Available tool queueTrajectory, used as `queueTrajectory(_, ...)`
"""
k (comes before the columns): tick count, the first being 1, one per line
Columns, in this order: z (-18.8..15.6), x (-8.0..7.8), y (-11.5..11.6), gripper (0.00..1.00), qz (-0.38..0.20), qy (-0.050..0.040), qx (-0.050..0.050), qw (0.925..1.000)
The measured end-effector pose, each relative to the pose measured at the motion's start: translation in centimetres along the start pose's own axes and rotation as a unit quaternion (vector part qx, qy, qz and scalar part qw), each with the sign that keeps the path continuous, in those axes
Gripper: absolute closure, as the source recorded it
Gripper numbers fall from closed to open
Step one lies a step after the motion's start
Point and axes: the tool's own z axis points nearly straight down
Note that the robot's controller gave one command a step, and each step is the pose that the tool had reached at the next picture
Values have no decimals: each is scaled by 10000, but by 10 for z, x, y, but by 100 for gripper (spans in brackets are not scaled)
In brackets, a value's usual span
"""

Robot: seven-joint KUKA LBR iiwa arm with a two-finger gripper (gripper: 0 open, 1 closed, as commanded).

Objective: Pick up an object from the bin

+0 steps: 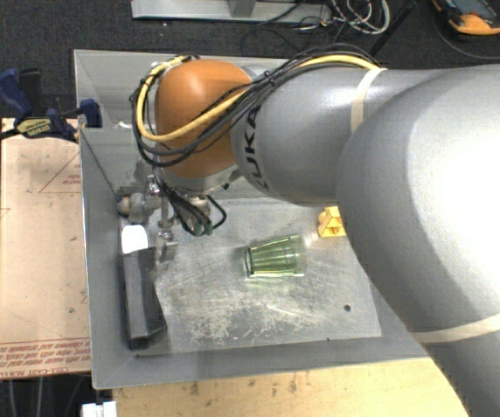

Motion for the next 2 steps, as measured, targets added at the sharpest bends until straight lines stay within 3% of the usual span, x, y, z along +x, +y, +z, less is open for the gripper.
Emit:
queueTrajectory(1, -32, 1, 13, 0, -62, -57, -6, 10000)
queueTrajectory(2, 32, -39, 7, 100, -72, -233, -58, 9997)
